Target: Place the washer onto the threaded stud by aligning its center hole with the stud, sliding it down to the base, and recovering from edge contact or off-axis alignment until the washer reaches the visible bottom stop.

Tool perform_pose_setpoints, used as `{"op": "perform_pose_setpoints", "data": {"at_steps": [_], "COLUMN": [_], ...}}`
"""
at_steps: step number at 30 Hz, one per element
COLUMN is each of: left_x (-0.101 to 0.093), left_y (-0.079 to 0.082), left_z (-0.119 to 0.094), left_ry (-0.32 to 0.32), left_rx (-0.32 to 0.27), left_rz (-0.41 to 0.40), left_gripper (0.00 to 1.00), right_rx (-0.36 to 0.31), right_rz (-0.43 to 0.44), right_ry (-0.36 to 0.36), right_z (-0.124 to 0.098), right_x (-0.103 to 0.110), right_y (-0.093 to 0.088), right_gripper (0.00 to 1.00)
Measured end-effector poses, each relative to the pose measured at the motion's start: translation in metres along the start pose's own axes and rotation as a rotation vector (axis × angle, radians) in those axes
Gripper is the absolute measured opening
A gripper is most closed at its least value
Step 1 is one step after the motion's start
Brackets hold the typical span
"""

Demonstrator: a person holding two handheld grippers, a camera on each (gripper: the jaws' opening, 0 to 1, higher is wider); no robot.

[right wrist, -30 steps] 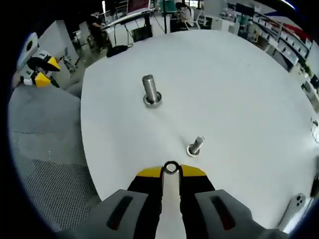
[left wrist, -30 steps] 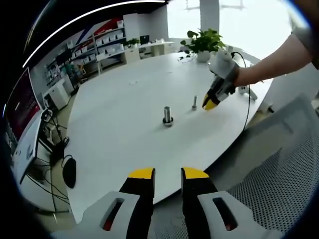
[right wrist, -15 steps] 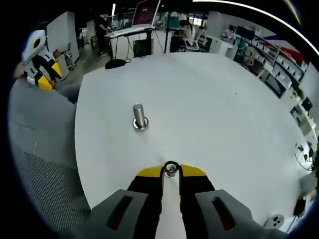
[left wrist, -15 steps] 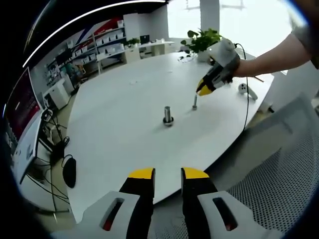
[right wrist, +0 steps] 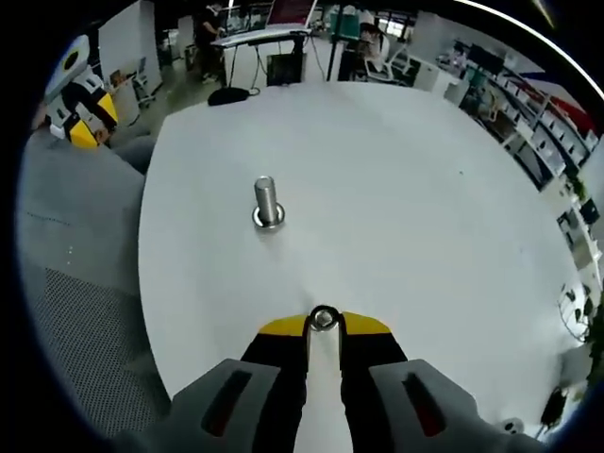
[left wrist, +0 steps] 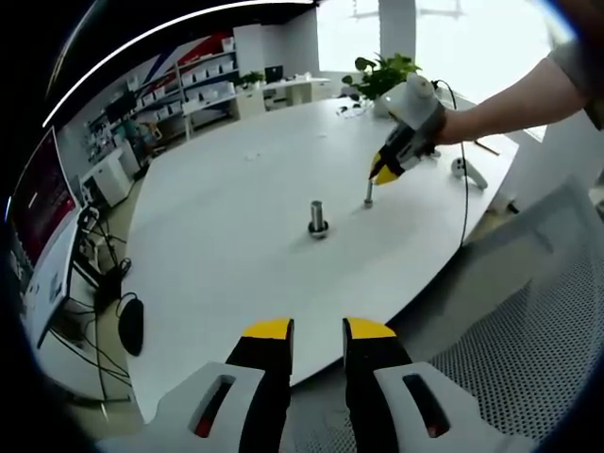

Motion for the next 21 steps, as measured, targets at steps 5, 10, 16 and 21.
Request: {"op": "perform_pose_setpoints", "data": {"at_steps": [5, 10, 16, 21], "left_x": [0.000, 0.000, 0.000, 0.000], "left_y": [0.000, 0.000, 0.000, 0.000], "left_z": [0.000, 0.000, 0.000, 0.000], "left_ry": [-0.002, -0.001, -0.002, -0.003], "left_rx": [0.000, 0.001, -0.001, -0.002], "left_rz": [0.000, 0.001, 0.001, 0.001], "left_gripper": [0.18, 0.18, 0.18, 0.18], "right_rx": [0.010, 0.027, 0.049, 0.091], "right_rz": [-0.006, -0.015, -0.011, -0.046], "right_ry": [0.003, 0.012, 0.021, 0.043], "right_z": [0.002, 0.005, 0.008, 0.008], "right_x": [-0.001, -0.001, -0.006, -0.003], "right_y": [0.001, 0.005, 0.011, 0.011], "right_gripper": [0.13, 0.13, 0.13, 0.13]}}
Point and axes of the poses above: the point that each gripper's makers call its tool centre point, and the gripper's own axes: z roughly forward along the fingers, x roughly to its left, y roughly out of its top, the point moved 9 cm from there along -z, roughly backward along the fingers, and after that the axes turned 6 degrees about x, right-handed, at the moved point
